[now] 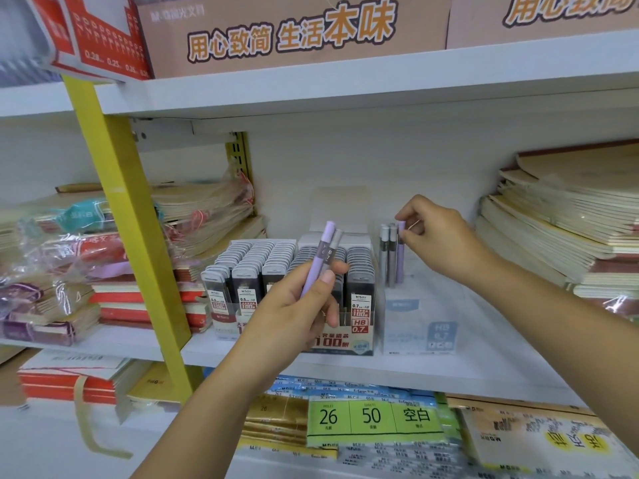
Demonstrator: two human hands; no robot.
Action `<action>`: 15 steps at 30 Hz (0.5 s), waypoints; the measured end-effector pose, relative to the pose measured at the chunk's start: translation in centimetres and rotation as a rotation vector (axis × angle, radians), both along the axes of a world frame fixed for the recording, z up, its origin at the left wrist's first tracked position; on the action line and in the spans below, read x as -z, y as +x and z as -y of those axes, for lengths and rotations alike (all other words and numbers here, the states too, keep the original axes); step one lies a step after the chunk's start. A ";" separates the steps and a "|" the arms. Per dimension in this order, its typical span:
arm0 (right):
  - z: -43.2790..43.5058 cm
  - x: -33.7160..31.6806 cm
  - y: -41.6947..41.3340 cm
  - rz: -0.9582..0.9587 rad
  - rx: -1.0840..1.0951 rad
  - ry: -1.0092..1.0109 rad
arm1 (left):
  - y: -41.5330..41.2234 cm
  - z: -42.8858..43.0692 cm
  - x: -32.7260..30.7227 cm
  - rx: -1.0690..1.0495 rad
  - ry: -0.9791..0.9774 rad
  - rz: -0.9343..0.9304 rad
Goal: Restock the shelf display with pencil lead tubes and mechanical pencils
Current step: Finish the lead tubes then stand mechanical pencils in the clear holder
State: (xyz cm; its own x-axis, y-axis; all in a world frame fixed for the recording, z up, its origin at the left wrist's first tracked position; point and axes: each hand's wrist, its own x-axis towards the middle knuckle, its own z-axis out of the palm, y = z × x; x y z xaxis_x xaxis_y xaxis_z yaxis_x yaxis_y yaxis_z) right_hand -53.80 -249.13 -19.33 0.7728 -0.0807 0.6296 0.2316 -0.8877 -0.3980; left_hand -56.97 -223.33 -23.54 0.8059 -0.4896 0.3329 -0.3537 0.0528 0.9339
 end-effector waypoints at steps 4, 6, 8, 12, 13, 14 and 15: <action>0.3 0.6 -0.1 0.017 -0.008 -0.011 | 0.0 0.0 0.1 0.000 -0.007 -0.012; 0.5 1.0 0.0 0.036 0.004 -0.073 | 0.0 0.1 0.0 0.003 -0.007 -0.019; 0.5 1.1 -0.1 0.032 0.028 -0.090 | -0.2 0.2 -0.1 0.013 -0.012 -0.033; -0.1 -0.1 -0.9 0.100 0.070 -0.076 | -0.4 0.4 -0.3 0.039 -0.026 -0.081; -0.7 -0.6 -1.6 0.133 0.054 -0.041 | -0.5 0.5 -0.3 0.049 -0.028 -0.091; -1.3 -1.1 -2.5 0.141 0.012 0.018 | -0.5 0.5 -0.4 0.060 -0.033 -0.103; -2.2 -1.5 -3.5 0.110 -0.064 0.098 | -0.6 0.7 -0.4 0.074 -0.043 -0.116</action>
State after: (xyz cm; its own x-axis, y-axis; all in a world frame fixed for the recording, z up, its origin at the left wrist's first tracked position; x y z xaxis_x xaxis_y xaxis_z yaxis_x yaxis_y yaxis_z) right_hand -57.29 -246.91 -17.82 0.7055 -0.0986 0.7018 0.3335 -0.8276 -0.4515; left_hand -57.57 -224.00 -23.13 0.8025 -0.5360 0.2620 -0.2376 0.1157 0.9644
